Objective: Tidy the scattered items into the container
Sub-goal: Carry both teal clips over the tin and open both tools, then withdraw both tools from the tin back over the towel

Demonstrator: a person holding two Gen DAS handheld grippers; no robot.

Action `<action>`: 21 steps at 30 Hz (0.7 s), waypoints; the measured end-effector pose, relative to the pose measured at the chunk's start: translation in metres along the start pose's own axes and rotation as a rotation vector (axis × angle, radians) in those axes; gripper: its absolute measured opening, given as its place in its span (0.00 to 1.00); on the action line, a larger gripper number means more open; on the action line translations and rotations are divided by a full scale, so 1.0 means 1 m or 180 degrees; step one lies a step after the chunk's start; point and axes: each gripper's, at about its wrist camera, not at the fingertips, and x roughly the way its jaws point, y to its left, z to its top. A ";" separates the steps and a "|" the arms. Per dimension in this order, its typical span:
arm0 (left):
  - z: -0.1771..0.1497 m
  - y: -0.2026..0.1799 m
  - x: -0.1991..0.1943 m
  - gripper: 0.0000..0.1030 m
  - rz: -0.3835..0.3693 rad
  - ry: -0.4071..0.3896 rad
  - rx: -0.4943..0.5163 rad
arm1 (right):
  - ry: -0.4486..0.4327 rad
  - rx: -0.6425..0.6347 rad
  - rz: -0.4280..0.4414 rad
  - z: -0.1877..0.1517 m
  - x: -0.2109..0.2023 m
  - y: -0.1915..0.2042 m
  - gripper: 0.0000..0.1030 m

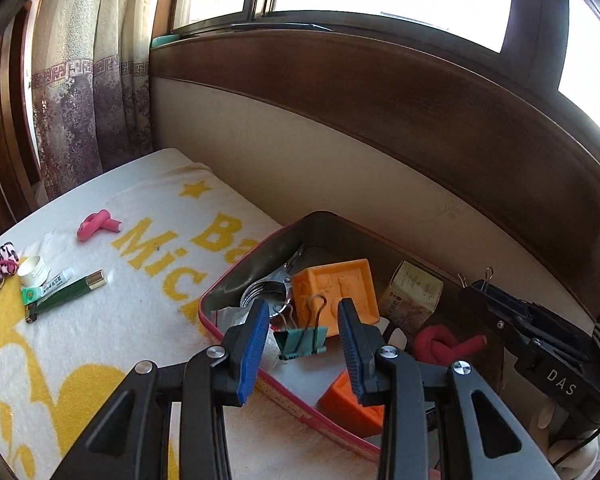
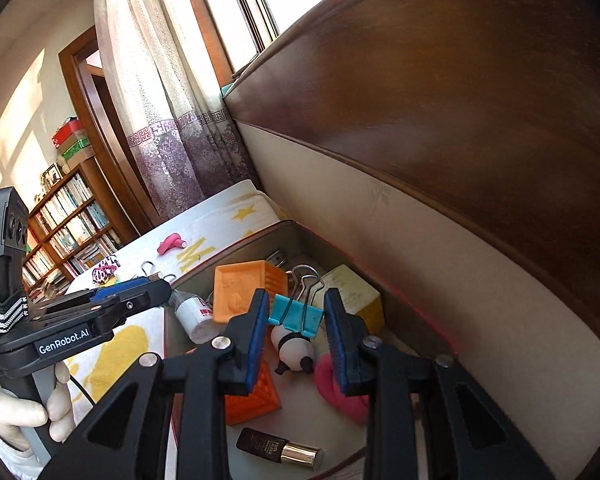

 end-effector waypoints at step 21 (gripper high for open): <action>-0.011 0.053 -0.015 0.55 0.0188 -0.0069 -0.0489 | 0.0021 0.0020 -0.0057 0.001 0.002 0.012 0.33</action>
